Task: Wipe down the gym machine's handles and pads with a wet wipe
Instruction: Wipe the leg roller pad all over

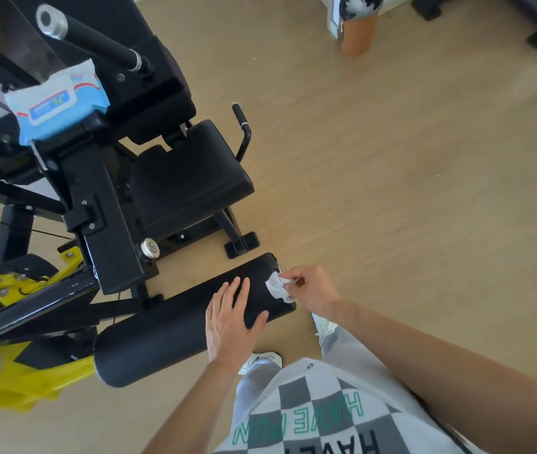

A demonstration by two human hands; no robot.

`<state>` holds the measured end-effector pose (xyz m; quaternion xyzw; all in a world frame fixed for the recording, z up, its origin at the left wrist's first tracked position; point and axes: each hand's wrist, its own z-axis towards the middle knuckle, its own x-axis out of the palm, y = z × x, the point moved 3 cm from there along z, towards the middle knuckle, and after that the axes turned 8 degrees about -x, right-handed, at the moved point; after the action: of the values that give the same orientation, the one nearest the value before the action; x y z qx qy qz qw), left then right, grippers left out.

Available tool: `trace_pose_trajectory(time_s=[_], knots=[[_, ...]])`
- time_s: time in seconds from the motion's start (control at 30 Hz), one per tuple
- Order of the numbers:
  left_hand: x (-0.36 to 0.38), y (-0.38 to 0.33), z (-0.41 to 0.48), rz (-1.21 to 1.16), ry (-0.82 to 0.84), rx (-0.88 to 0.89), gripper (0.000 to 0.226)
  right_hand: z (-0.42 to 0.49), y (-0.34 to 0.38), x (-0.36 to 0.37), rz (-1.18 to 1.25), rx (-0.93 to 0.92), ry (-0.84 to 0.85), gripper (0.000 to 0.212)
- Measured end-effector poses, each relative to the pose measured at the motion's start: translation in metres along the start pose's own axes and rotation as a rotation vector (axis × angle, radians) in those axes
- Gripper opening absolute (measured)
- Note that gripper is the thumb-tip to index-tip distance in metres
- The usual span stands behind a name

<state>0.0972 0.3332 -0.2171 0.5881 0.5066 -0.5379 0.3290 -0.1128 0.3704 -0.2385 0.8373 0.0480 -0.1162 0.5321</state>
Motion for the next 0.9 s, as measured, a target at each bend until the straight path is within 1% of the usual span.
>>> trace_pose_trajectory(time_s=[0.07, 0.13, 0.3, 0.4, 0.47, 0.53, 0.63, 0.67, 0.73, 0.8, 0.87, 0.9], knots=[[0.005, 0.0, -0.001, -0.019, 0.033, -0.014, 0.082, -0.005, -0.005, 0.0, -0.038, 0.0, 0.005, 0.026], [0.006, 0.0, 0.001, -0.019, 0.057, -0.014, 0.085, -0.009, -0.011, -0.002, -0.105, -0.001, 0.052, 0.026], [0.006, 0.004, 0.004, 0.015, 0.066, 0.012, 0.084, -0.014, -0.026, -0.006, -0.239, 0.043, 0.186, 0.028], [0.004, 0.004, 0.012, 0.014, 0.095, -0.005, 0.086, -0.012, -0.033, -0.007, -0.295, 0.076, 0.231, 0.022], [0.0, 0.003, 0.02, -0.016, 0.138, -0.013, 0.092, -0.008, -0.034, -0.01, -0.317, 0.08, 0.203, 0.021], [-0.003, 0.002, 0.032, -0.03, 0.193, -0.016, 0.097, -0.004, -0.034, -0.014, -0.288, 0.085, 0.104, 0.019], [-0.007, 0.003, 0.049, -0.029, 0.258, -0.021, 0.099, 0.0, -0.026, -0.021, -0.188, 0.066, -0.089, 0.034], [-0.008, 0.003, 0.053, -0.031, 0.274, -0.025, 0.097, 0.0, -0.02, -0.02, -0.166, 0.031, -0.101, 0.036], [-0.008, 0.004, 0.058, -0.026, 0.295, -0.028, 0.096, -0.001, -0.008, -0.013, -0.137, -0.048, -0.026, 0.034], [-0.008, 0.005, 0.061, -0.022, 0.298, -0.02, 0.097, -0.004, -0.001, -0.004, -0.155, -0.101, 0.044, 0.027], [-0.006, 0.007, 0.063, -0.03, 0.298, -0.017, 0.098, -0.007, -0.002, 0.002, -0.197, -0.131, 0.041, 0.019], [-0.005, 0.008, 0.063, -0.031, 0.293, -0.014, 0.099, -0.009, -0.004, 0.003, -0.214, -0.14, 0.042, 0.01]])
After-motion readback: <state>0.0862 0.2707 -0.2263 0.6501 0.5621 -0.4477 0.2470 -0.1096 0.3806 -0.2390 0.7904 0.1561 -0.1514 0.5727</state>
